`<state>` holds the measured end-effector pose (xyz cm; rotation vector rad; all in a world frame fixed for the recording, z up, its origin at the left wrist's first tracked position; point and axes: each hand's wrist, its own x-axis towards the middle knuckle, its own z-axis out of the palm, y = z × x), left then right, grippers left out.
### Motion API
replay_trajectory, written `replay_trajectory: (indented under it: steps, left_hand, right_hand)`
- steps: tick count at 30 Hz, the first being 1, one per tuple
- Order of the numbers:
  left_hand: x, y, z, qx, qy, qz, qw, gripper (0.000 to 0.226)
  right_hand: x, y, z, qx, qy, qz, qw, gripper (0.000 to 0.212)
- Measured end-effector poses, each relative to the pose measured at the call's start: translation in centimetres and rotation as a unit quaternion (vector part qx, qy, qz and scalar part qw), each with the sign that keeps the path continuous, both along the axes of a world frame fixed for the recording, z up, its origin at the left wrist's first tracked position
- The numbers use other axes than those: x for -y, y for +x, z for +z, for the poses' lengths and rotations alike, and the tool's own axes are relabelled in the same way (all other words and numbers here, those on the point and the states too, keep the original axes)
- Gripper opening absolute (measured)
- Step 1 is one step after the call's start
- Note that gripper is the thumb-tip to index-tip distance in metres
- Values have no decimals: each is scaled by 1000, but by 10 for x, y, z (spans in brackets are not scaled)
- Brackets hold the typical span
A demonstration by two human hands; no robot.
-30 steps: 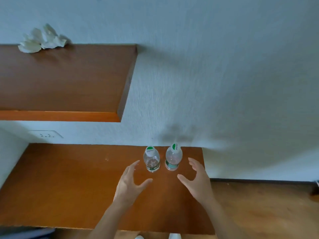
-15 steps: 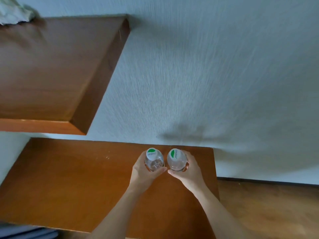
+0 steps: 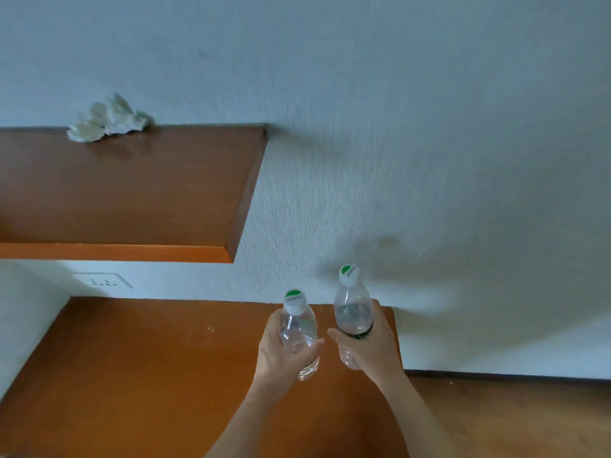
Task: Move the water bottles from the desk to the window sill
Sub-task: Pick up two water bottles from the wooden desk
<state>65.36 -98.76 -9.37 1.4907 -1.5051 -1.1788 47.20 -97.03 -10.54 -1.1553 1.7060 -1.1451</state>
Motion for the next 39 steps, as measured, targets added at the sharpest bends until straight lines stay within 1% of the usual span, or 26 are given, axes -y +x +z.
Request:
replay_trajectory:
  steps: [3,6,9,13,15,20,22,26,30,34,37,39]
  left_hand:
    - [-3,-15,42,-55,-2,4,998,59]
    - [-3,-25,78,-83,-37,-19,996,46]
    - [-5,-27,100,-109,-65,-33,991,42]
    - [-15,-20,109,-112,-77,-46,990,47]
    - [-22,-12,108,-112,-82,-35,990,45]
    - [-40,21,105,-114,-83,1,990,42]
    - [-48,38,105,-112,-92,35,989,43]
    - [-66,77,101,-89,-128,114,981,47]
    - [-101,116,94,-79,-145,227,960,51]
    - [-157,153,89,-65,-155,348,922,61]
    - [-210,181,86,-49,-154,437,885,62]
    - [-248,198,83,-46,-158,497,852,58]
  right_hand:
    - [-6,-1,32,2,-19,-18,1000,54]
    - [-13,-4,63,1,-46,-46,998,53]
    - [-20,-2,85,-12,-70,-61,996,52]
    - [-28,4,96,-20,-77,-57,995,53]
    - [-31,12,97,-30,-76,-43,996,54]
    - [-29,40,96,-22,-72,1,997,56]
    - [-25,56,93,-16,-73,35,997,54]
    - [-21,93,88,-14,-84,140,986,53]
    - [-24,134,78,7,-88,241,967,56]
    - [-39,187,73,31,-102,351,930,67]
    - [-64,231,68,46,-95,436,894,63]
    - [-84,260,65,53,-88,496,862,59]
